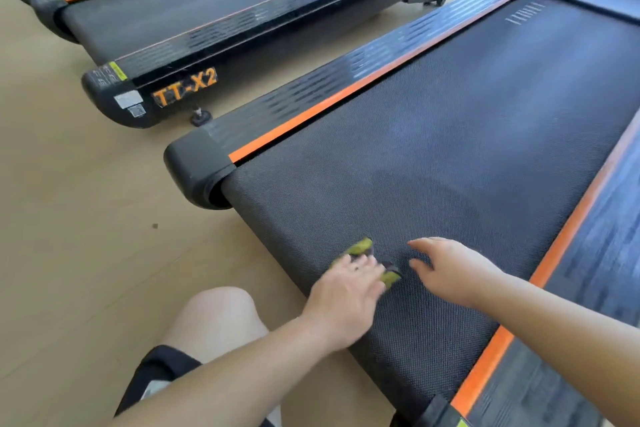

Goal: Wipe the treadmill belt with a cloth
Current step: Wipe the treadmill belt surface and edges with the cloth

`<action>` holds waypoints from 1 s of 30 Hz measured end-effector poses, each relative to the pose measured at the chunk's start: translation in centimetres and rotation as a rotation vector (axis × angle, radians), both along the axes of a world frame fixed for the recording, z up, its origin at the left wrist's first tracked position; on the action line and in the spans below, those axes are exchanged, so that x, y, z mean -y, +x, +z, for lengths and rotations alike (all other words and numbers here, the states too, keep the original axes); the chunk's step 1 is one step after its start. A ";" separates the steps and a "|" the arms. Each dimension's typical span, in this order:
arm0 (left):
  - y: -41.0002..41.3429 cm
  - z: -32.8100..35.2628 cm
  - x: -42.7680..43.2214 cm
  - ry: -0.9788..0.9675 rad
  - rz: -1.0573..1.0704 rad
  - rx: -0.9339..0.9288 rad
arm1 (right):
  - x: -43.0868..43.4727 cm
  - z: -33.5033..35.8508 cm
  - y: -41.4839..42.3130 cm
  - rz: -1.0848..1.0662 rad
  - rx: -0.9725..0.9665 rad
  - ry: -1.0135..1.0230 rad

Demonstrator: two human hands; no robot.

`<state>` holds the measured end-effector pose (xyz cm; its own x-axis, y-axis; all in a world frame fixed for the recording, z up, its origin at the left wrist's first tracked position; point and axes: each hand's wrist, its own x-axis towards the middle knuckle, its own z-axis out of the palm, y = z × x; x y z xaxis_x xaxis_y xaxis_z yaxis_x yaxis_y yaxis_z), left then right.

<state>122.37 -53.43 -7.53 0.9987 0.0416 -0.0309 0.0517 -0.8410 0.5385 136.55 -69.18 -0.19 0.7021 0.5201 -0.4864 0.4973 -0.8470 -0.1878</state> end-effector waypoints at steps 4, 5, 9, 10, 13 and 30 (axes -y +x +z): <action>0.9 1.4 -4.1 -0.161 0.078 0.044 | -0.5 -0.1 -0.3 0.016 -0.011 0.016; 1.4 1.8 -5.9 -0.162 0.177 0.055 | -0.8 -0.2 -0.5 0.034 -0.023 0.024; 3.6 3.9 -12.7 -0.098 0.385 0.070 | -3.8 -0.1 -0.8 0.128 -0.089 -0.008; 4.0 4.3 -14.0 -0.061 0.394 0.080 | -4.7 0.1 -0.9 0.143 -0.098 -0.019; 5.4 4.4 -17.1 0.144 0.423 0.127 | -7.3 0.2 -1.5 0.133 -0.093 -0.054; 6.7 -2.0 -18.0 0.046 0.685 -0.063 | -6.7 -4.6 -3.8 -0.008 -0.005 -0.122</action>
